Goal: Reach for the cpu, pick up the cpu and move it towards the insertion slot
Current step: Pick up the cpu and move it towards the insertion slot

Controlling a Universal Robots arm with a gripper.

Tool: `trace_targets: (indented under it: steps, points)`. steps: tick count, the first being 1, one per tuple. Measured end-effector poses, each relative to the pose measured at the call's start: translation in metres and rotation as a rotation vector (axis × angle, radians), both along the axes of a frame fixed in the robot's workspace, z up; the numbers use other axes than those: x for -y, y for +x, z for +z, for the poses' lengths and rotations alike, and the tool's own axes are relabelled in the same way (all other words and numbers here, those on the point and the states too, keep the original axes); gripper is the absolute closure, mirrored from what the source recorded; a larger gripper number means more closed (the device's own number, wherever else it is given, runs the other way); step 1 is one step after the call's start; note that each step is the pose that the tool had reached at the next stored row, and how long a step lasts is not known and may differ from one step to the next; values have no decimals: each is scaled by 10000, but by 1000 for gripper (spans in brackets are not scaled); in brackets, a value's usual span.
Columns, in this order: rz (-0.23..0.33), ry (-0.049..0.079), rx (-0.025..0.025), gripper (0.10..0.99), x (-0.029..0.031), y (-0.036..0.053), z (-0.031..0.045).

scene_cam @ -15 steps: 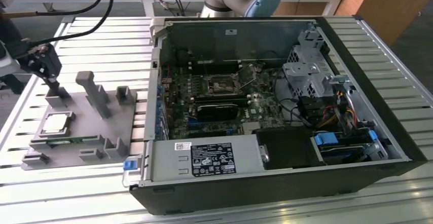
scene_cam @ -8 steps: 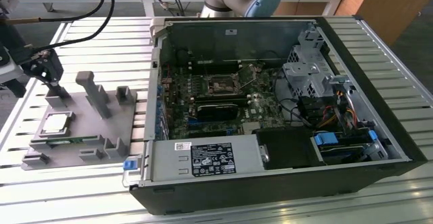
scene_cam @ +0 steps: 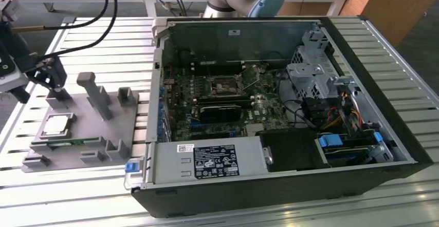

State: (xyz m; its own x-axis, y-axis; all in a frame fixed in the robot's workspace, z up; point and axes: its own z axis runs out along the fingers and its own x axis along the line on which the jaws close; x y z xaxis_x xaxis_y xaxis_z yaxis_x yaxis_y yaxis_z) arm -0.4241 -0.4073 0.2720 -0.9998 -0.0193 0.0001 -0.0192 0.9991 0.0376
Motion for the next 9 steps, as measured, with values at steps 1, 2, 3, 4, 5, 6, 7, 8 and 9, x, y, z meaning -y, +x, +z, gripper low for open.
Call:
trace_targets:
  steps: [1, 2, 3, 4, 5, 6, 7, 8, 9]
  points:
    - [-1, 0, -8, 380, 0, 0, -18]
    - [-1, 0, -20, 380, 0, 0, -36]
    - [-1, -1, -35, 380, 0, 0, -53]
    - [-1, -1, -47, 380, 0, 0, -73]
    - [0, 0, -57, 380, 0, 0, -91]
    - [-1, 0, -64, 380, 0, 0, -109]
    - [-1, 0, -69, 380, 0, -1, -128]
    - [0, 0, -74, 380, 1, -1, -146]
    - [0, -1, -77, 380, 1, -2, -163]
